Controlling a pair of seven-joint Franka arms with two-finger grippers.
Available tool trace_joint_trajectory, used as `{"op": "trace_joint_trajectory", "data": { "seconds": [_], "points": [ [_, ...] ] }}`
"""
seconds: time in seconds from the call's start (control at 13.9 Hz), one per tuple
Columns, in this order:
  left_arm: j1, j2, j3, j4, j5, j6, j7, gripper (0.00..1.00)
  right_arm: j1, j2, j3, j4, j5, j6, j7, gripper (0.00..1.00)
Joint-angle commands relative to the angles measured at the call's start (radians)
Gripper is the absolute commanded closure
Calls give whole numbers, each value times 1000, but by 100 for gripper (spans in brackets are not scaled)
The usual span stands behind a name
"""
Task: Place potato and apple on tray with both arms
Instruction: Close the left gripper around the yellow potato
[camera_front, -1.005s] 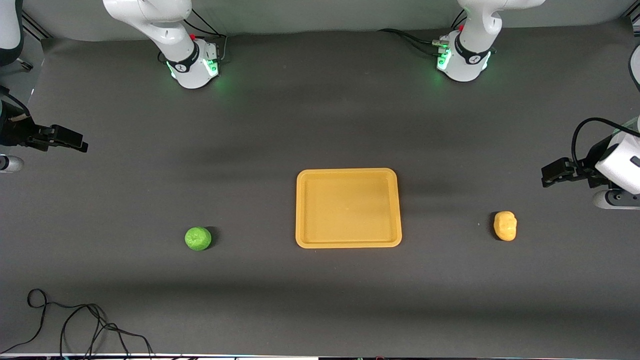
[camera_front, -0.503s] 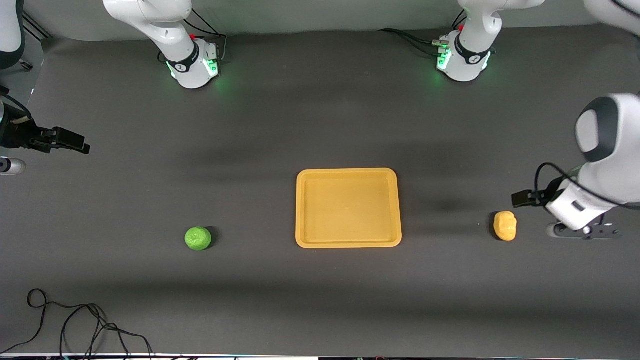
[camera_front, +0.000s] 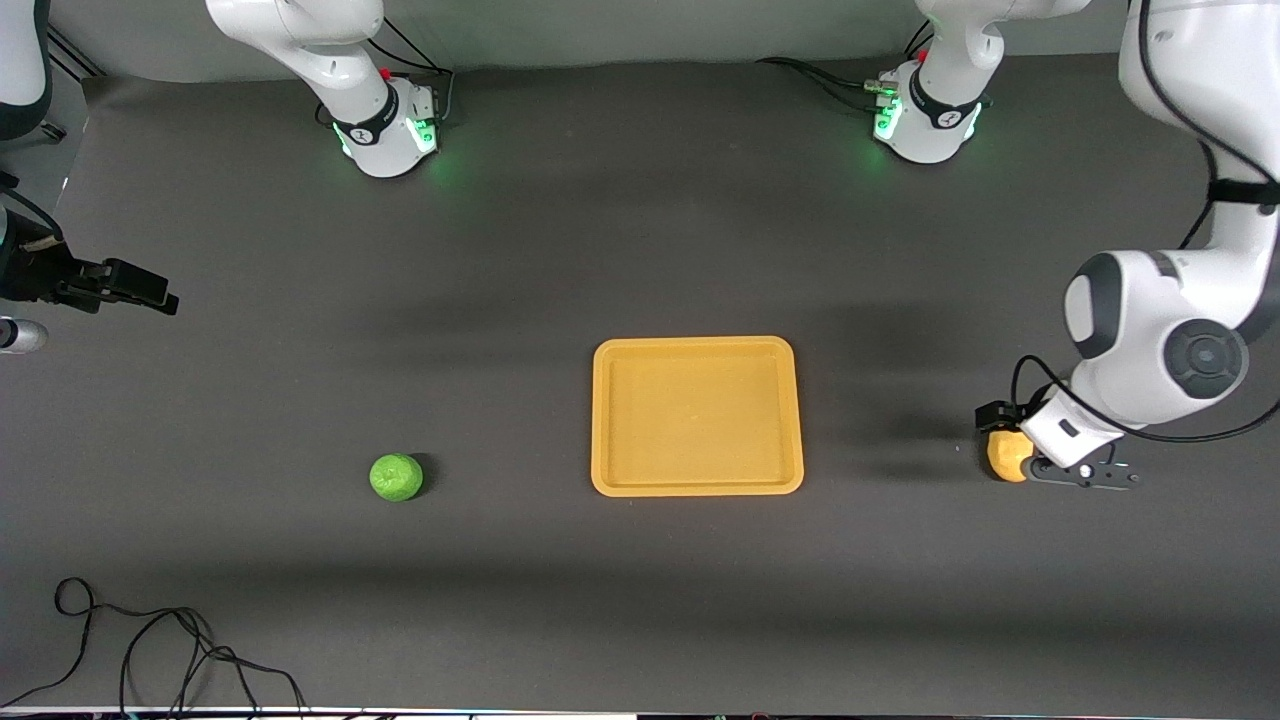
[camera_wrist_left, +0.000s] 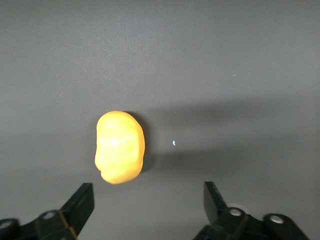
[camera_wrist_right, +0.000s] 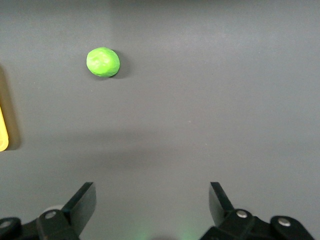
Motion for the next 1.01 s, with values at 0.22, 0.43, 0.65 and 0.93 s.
{"op": "trace_joint_trajectory", "data": {
  "seconds": [0.22, 0.43, 0.65, 0.93],
  "points": [
    [72, -22, 4, -111, 13, 187, 157, 0, -6, -5, 4, 18, 15, 1, -12, 0],
    [77, 9, 5, -91, 14, 203, 160, 0, -4, -10, 6, 41, 15, -12, -17, 0],
    [82, 21, 2, -98, 13, 245, 177, 1, -4, -13, 9, 40, 13, -19, -15, 0],
    [75, 75, -1, -98, 2, 348, 177, 2, -4, -12, 9, 37, 13, -25, -12, 0]
  ]
}}
